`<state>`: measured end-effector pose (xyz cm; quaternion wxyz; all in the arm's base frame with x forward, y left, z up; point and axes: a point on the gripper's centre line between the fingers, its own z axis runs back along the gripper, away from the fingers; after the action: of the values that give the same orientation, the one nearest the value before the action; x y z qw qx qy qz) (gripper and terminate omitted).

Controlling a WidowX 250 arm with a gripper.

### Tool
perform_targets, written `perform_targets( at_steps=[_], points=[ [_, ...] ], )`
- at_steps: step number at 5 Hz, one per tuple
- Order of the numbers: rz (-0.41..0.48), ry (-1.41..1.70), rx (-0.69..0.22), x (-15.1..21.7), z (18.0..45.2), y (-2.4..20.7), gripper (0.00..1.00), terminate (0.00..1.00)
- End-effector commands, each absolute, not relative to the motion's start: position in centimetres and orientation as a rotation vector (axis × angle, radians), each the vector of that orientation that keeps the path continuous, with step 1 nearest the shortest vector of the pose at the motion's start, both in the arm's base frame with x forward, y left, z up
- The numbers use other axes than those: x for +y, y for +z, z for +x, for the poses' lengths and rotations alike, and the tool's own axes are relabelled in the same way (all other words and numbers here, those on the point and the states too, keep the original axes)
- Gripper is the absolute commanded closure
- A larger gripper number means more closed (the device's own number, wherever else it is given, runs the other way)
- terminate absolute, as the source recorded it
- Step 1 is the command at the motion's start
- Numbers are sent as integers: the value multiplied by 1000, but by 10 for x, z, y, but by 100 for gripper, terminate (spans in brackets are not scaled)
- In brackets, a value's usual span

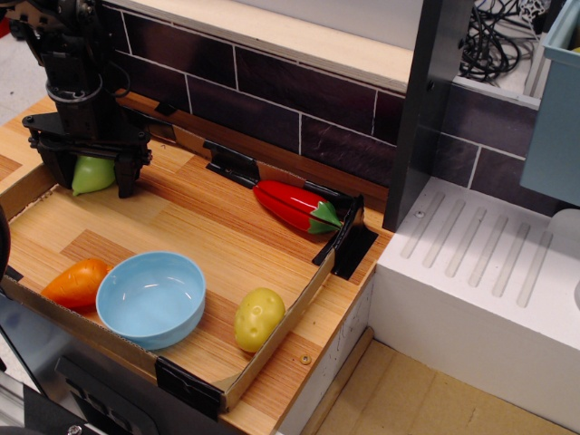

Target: Put pear in bowl

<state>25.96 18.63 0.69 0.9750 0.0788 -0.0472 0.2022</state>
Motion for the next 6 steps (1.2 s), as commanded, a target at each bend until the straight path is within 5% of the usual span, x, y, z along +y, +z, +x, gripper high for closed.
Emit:
perform_targets(
  at_steps=[1,3,5,6],
  points=[
    [132,415,-157,189,264,27,100,0],
    [7,421,-176,154,263,79,100,0],
    [-107,392,11,79,230,112,100,0],
    [-117,292,79,59,203,109,100,0]
  ],
)
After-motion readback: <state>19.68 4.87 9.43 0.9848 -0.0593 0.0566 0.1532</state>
